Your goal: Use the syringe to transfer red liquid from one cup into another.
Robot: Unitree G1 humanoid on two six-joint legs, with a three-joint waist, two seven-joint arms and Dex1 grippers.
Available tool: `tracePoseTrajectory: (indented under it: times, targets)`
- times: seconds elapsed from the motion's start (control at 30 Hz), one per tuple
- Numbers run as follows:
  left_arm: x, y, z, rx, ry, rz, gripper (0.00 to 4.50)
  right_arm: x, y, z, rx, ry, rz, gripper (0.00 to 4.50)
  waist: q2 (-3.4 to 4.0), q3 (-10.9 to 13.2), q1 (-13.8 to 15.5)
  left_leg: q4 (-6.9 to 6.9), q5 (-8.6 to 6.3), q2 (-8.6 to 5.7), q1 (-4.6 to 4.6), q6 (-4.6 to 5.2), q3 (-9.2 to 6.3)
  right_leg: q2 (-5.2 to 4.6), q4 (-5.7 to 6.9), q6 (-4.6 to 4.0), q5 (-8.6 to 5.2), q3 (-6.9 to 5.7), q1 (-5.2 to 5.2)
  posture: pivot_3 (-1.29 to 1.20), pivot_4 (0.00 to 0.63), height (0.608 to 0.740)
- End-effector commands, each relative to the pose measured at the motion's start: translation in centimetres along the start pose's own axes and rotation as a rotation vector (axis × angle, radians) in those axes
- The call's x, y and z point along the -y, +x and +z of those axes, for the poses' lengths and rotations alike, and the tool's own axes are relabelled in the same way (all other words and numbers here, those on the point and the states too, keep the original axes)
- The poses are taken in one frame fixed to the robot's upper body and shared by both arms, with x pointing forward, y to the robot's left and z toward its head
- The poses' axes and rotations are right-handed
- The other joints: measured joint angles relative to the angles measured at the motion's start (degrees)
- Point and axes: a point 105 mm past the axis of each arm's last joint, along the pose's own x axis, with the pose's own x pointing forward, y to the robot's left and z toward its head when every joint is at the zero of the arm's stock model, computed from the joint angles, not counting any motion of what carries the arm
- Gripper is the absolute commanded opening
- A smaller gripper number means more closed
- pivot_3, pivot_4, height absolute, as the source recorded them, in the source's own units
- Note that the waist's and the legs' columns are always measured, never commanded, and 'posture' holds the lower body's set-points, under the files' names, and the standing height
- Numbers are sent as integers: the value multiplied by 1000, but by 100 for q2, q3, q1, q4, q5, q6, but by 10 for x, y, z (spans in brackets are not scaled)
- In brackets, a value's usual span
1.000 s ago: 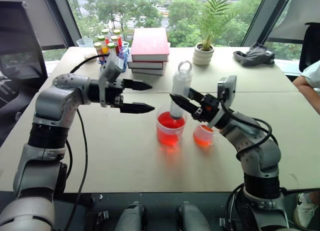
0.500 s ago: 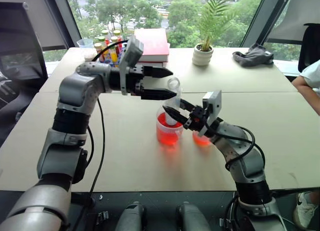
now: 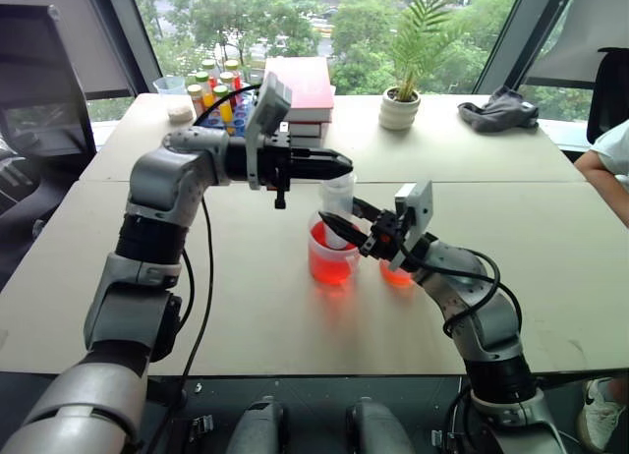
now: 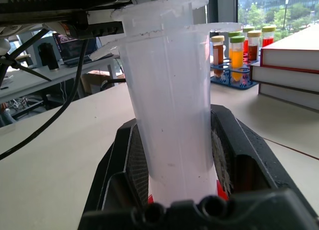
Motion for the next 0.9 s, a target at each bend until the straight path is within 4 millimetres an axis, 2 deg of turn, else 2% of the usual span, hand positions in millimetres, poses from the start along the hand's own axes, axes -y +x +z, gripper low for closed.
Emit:
tracePoseTrajectory:
  times: [0.03, 0.53, 0.9]
  targets:
    - [1, -2, 26, 33, 94, 1, 21, -3, 3, 17, 51, -39, 21, 1379, 0, 0, 1, 0, 0, 0, 0, 0, 0, 0, 0, 0, 0, 0, 0, 0, 150, 740]
    - [-22, -18, 62, 63, 222, 103, 21, -11, 5, -1, -15, 36, 60, 1379, 0, 0, 0, 1, -1, 0, 0, 1, -2, 2, -1, 0, 0, -2, 1, 0, 150, 740]
    - [-27, -21, 70, 71, 262, 121, 21, -12, 5, -2, -23, 39, 65, 1379, 0, 0, -1, 1, -1, 0, 0, 1, -2, 2, -1, 0, 0, -2, 1, 0, 150, 740]
